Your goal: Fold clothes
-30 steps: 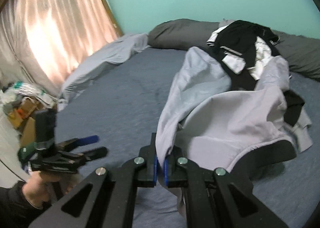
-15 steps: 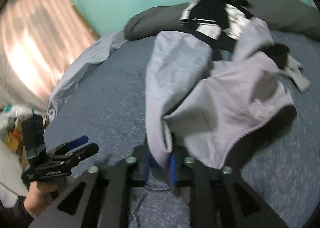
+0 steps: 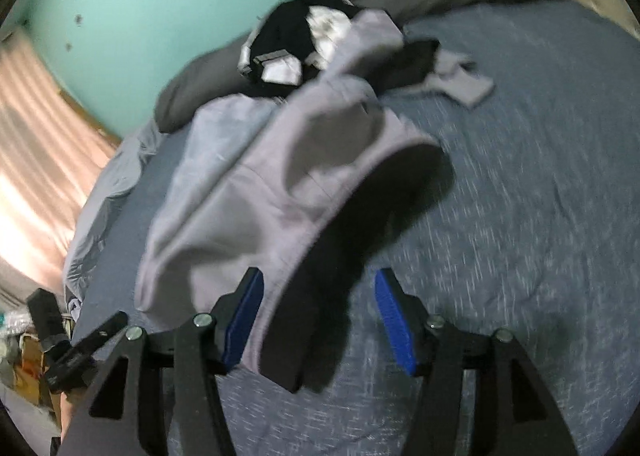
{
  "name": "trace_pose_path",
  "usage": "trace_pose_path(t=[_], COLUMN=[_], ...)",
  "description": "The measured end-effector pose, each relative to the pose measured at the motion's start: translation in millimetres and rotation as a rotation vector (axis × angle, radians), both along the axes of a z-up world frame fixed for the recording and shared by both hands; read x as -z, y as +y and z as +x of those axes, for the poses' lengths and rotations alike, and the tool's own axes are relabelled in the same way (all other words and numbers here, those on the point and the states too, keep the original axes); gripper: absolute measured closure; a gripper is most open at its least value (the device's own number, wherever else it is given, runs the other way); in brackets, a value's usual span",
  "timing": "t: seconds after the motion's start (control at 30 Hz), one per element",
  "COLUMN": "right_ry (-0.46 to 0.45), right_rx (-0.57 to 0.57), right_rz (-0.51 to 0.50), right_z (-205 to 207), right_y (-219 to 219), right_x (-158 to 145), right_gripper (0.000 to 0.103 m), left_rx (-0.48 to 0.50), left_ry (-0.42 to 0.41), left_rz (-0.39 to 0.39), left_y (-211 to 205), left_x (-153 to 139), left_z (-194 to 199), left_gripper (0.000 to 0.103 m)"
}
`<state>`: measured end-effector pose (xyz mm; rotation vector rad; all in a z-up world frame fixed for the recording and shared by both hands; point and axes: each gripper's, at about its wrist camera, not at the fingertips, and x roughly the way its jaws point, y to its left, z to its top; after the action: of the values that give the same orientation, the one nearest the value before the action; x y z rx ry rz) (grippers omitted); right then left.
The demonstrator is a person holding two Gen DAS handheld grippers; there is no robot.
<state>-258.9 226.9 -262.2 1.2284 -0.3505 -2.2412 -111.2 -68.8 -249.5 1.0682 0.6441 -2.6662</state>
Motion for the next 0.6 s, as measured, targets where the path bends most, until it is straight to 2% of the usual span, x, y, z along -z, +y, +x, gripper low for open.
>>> trace_pose_path(t=[0.17,0.37,0.43,0.57,0.6], right_ry=[-0.095,-0.155,-0.158,-0.177,-0.18], right_rx=[-0.03,-0.077,-0.091,-0.118,-0.13], right_rz=[-0.029,-0.057,-0.1,-0.148,-0.145], right_z=[-7,2,5,8,9], right_y=[-11,-29,-32,-42,-46], right_x=[35,56,56,56,56], right_gripper=[0.042,0.042,0.042,0.054,0.061], left_rx=[0.007,0.032,0.04,0.043,0.043], left_ry=[-0.005,-0.009,-0.006,-0.004,-0.004], left_rz=[-0.016,-0.01,-0.016,-0.019,-0.018], left_y=[3,0,1,2,2], left_x=[2,4,3,3,3], left_z=[-1,-1,0,1,1], left_gripper=[0.0,0.0,0.0,0.0,0.0])
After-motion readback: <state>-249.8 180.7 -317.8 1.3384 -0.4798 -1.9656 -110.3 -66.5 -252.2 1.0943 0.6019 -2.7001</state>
